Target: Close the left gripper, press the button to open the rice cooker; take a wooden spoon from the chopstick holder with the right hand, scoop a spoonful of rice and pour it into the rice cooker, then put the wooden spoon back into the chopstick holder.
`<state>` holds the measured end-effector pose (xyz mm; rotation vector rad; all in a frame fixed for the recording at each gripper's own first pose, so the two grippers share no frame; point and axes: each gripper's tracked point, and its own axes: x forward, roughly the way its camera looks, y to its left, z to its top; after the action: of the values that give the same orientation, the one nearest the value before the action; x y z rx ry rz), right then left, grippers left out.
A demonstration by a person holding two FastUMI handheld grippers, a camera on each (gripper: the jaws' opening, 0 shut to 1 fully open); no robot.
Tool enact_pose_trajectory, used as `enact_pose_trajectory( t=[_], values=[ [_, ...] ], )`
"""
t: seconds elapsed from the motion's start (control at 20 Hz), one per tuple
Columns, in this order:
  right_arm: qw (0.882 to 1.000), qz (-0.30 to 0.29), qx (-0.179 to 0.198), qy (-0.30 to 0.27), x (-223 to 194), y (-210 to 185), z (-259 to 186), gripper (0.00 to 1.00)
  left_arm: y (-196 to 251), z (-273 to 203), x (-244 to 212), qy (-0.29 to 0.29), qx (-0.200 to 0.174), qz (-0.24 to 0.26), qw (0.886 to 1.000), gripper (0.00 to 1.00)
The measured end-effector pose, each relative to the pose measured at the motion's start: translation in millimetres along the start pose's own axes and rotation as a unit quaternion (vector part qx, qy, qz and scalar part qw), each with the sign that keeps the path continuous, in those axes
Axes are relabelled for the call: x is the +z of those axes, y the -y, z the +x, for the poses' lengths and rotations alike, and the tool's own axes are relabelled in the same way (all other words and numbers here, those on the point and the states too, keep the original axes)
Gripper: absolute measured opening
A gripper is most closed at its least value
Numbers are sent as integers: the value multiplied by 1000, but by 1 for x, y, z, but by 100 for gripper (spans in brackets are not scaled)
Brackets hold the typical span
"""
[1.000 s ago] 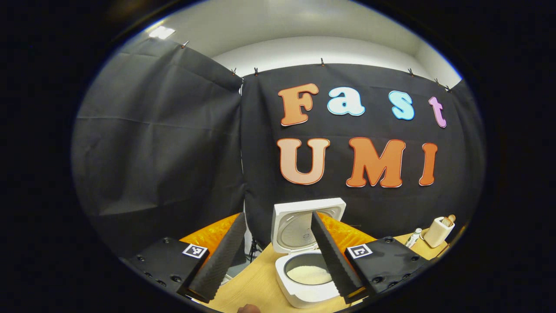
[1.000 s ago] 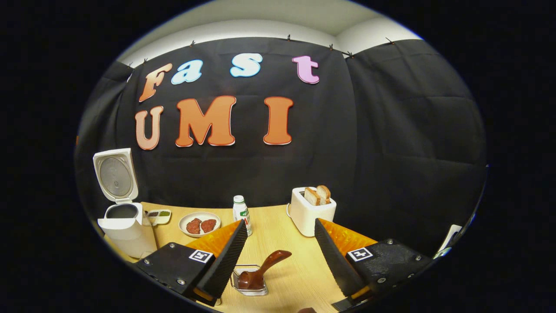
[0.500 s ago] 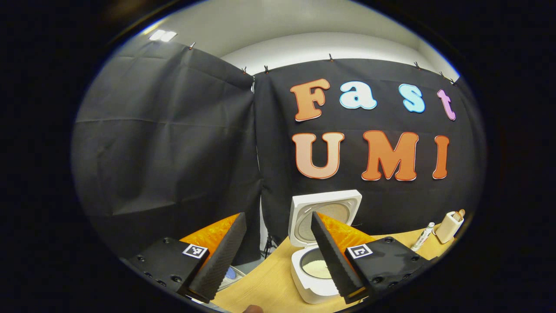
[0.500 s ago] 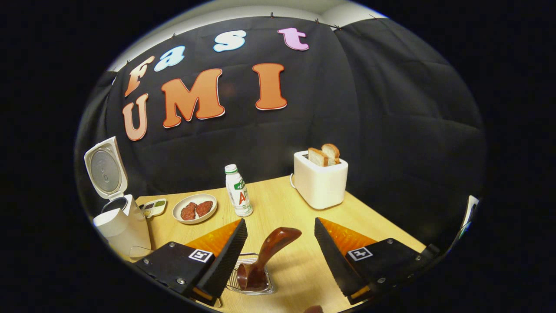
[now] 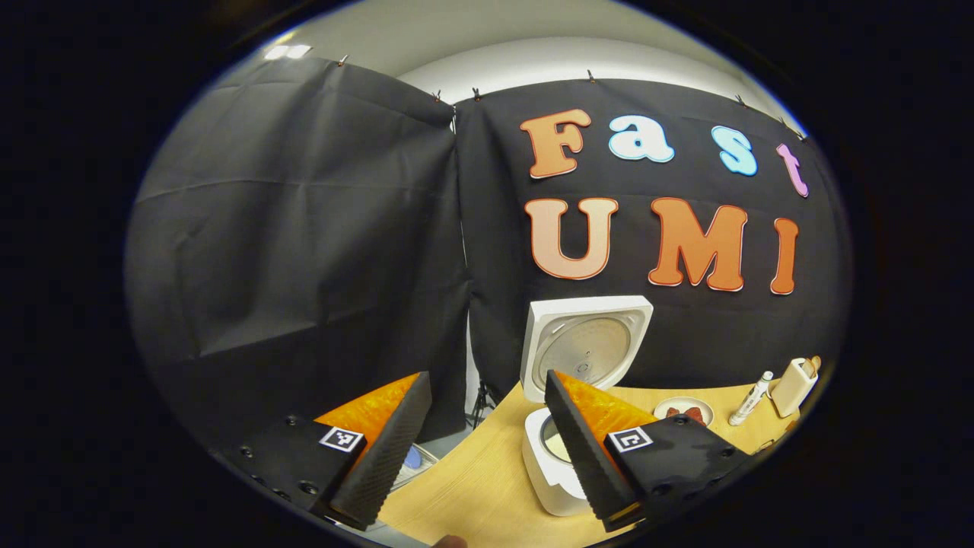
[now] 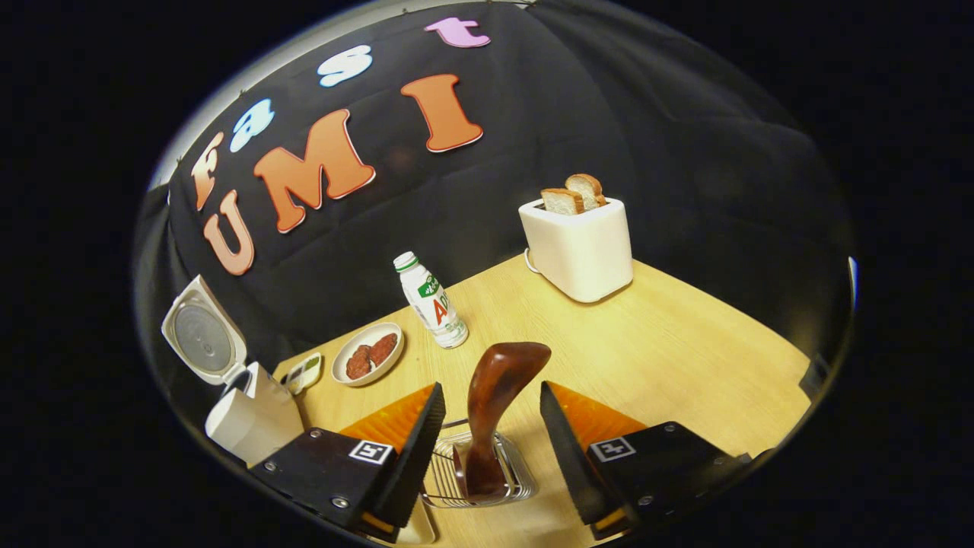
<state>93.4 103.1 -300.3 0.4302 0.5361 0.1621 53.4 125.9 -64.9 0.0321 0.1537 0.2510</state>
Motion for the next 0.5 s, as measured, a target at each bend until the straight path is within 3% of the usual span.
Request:
enact_pose_trajectory(
  t=[0.1,0.15,0.25,0.45,0.5],
  values=[
    [999,17,22,-35,-14,-7,5,67,-2,2,-2,0,3,6,1000,100],
    [998,20,32,-47,-18,-11,7,55,-5,2,-2,-1,8,11,1000,100],
    [998,33,32,-35,-10,-13,8,42,-5,2,-4,-3,11,20,1000,100],
    [996,77,19,-29,-1,-3,16,31,-5,4,0,5,13,39,999,100],
    [996,76,21,-31,1,-5,11,19,-5,5,0,7,13,42,999,100]
  ],
)
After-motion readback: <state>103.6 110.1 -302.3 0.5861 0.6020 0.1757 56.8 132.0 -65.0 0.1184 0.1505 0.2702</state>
